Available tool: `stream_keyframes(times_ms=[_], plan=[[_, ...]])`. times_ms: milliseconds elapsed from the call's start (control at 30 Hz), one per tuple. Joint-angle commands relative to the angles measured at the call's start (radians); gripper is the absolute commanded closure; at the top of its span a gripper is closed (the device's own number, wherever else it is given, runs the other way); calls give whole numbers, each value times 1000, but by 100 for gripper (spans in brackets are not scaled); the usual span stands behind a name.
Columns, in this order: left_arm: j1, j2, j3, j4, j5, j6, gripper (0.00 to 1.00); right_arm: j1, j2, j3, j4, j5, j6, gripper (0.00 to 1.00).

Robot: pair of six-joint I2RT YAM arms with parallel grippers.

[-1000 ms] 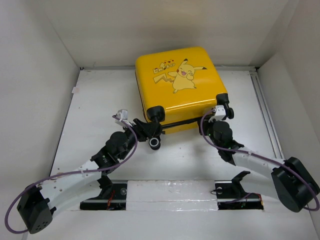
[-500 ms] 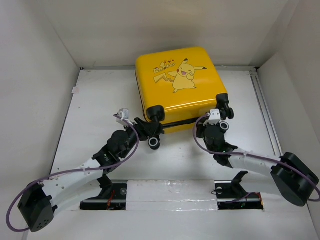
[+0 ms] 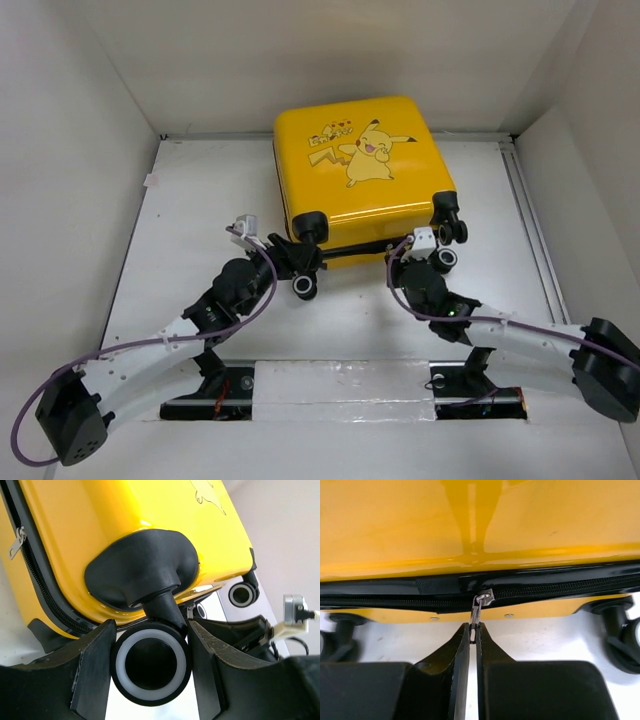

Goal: Pack the luggage

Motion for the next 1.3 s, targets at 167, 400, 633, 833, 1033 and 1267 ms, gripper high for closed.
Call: stream_keyframes(times_ms=[167,400,633,833,1033,1267], plan=[[-19,-115,64,204,11,-64,100,-141,-231,-72,-97,-319,86,100],[-19,11,77,288,120,-105,100,37,-50,18,127,-505,113,100],[-37,57,127,342,169,-115,100,307,326,337,203,-549,61,100],[-37,-38,114,276,115,-95,100,263,160,186,126,-387,76,100],[-37,-119,83,215,49,-60,100,99,-46,28,-68,-241,176,100],[-37,-138,64,195,26,-59,100,-159,-170,-53,-68,-409,46,62]])
